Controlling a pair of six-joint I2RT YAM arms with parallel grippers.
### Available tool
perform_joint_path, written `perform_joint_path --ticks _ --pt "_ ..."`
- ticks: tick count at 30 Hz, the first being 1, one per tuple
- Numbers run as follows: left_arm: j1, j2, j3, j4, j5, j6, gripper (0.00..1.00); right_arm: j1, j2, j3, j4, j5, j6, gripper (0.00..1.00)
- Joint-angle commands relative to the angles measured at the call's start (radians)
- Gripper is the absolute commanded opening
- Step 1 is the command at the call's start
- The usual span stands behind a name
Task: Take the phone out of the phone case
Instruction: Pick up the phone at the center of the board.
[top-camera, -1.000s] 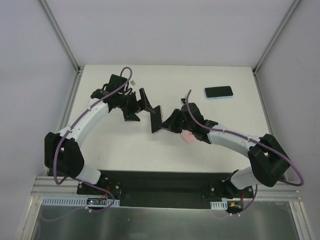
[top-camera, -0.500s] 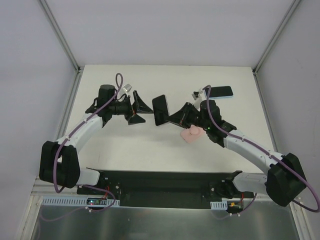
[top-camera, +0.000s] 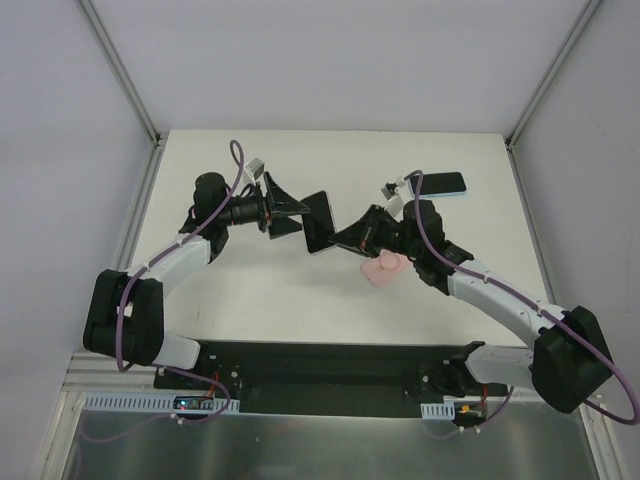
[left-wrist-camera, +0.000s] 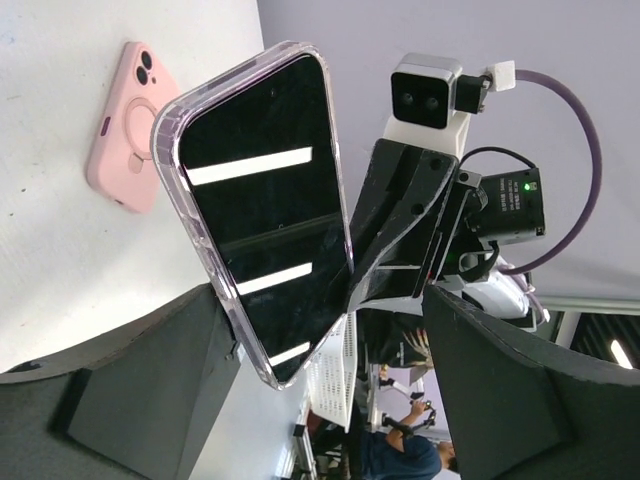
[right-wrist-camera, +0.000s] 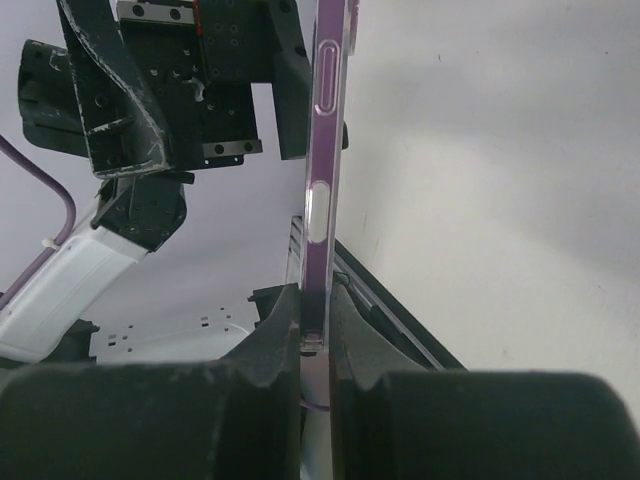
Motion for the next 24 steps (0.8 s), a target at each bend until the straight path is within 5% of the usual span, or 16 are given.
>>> perform_joint_path --ticks 1,13,19,22,24 --pt "-0.017 0.004 -0.002 0.148 0.037 -0.053 0.81 0.002 -0.018 0.01 0.181 -0.075 0.064 0.01" --pt "-0.024 0.047 -0.028 0.326 0.012 -0.153 0.71 0.004 0.039 -0.046 0.442 -0.103 0.216 0.01" --pt "-0.029 0.08 -0.042 0.49 -0.008 -0.269 0.47 0.008 0.08 -0.04 0.483 -0.107 0.234 0.01" --pt "-0.037 0.091 -0.036 0.501 -0.012 -0.292 0.26 0.013 0.093 -0.043 0.488 -0.101 0.231 0.01" --pt "-0.04 0.096 -0.031 0.504 -0.021 -0.302 0.0 0.017 0.094 -0.046 0.488 -0.092 0.231 0.01"
